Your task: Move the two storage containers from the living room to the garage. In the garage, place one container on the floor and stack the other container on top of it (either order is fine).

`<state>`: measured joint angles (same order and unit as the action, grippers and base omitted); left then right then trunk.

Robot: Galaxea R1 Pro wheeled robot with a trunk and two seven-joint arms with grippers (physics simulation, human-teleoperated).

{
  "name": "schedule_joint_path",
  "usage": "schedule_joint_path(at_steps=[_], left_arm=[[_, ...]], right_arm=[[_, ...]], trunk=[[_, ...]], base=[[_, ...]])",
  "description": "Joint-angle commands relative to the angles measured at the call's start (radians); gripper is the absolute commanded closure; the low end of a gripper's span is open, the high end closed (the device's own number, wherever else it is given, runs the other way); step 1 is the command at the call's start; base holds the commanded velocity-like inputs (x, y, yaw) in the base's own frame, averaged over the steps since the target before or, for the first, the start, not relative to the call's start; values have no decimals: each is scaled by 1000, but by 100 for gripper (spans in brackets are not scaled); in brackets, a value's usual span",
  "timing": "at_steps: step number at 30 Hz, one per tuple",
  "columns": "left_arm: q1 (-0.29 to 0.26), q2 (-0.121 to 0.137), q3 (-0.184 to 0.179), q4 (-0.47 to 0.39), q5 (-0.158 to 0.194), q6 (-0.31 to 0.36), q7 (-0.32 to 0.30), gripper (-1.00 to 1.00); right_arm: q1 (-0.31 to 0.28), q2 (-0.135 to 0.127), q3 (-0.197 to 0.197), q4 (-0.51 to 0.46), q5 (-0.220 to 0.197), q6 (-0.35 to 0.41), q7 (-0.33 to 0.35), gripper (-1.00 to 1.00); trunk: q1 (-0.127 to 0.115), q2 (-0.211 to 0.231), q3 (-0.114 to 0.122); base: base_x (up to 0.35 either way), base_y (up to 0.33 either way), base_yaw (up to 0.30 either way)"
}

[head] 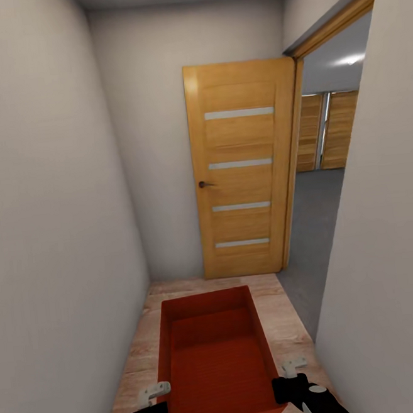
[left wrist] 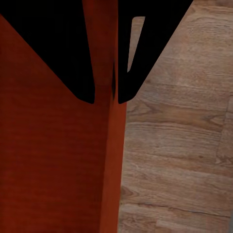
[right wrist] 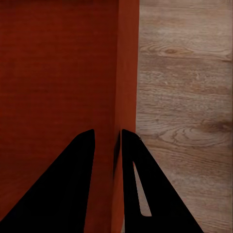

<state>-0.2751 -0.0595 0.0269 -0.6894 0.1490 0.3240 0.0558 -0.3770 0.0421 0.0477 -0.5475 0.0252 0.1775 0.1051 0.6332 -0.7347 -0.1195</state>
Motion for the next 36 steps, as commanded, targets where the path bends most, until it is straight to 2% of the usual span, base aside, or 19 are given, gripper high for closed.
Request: schedule_joint_path(at_steps=[1,36], left_arm=[[0,21,0,-3,-34,-62,26,100],[0,20,-1,-2,-34,-62,26,100]], right_arm=[[-1,-1,-3,0,-31,6,33,100],[-1,-1,-3,0,-31,5,33,100]], trunk=[[1,-1,-2],[1,-1,-2]], base=[[327,0,0],[327,0,0]])
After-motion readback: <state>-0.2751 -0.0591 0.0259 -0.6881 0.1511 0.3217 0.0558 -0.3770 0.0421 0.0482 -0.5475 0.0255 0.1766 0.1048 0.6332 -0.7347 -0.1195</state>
